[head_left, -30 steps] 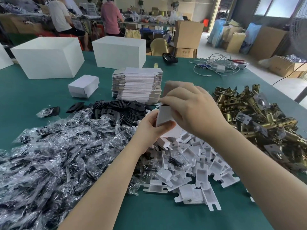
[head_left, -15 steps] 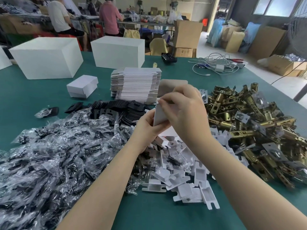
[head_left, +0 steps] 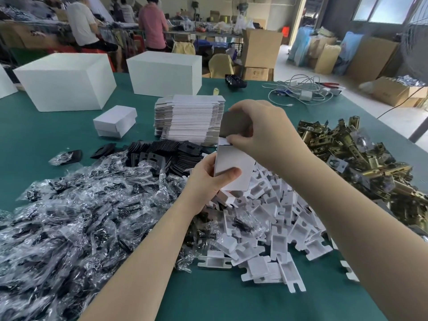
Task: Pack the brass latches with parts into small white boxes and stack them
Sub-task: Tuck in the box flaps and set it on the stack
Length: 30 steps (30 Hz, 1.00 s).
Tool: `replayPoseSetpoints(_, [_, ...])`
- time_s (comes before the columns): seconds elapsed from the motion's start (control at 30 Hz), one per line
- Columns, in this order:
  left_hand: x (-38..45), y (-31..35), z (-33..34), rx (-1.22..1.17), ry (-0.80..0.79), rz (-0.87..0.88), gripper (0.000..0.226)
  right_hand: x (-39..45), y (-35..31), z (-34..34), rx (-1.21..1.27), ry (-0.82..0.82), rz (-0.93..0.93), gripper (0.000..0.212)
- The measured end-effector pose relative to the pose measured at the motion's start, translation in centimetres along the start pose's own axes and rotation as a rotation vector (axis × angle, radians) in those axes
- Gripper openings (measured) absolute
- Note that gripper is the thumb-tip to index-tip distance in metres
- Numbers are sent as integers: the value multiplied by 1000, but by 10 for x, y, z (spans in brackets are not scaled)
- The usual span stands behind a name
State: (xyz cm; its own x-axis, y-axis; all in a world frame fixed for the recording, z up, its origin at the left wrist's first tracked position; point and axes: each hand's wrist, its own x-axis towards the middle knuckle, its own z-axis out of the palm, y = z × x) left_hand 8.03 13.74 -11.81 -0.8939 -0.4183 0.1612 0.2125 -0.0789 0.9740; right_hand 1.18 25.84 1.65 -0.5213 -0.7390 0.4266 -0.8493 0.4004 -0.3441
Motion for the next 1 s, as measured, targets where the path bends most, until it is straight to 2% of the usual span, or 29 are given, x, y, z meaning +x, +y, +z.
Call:
replayPoseSetpoints(0.2, [-2, 6, 2, -4, -1, -20, 39, -2, 1, 2, -314, 176, -68, 26])
replayPoseSetpoints(0.4, [-2, 7, 1, -8, -33, -12, 26, -9, 8, 6, -177, 113, -151, 16])
replayPoseSetpoints(0.6, [-3, 10, 3, -36, -24, -11, 25, -15, 14, 3, 30, 45, -223, 20])
replayPoseSetpoints(0.77, [0, 6, 2, -7, 32, -10, 16, -34, 24, 25, -227, 109, -392, 28])
replayPoseSetpoints(0.9, [1, 2, 1, 6, 61, 12, 21, -48, 33, 45, -214, 100, -299, 41])
replayPoseSetpoints(1.0, [0, 4, 3, -6, 42, 10, 21, -49, 34, 48, -45, 131, -257, 38])
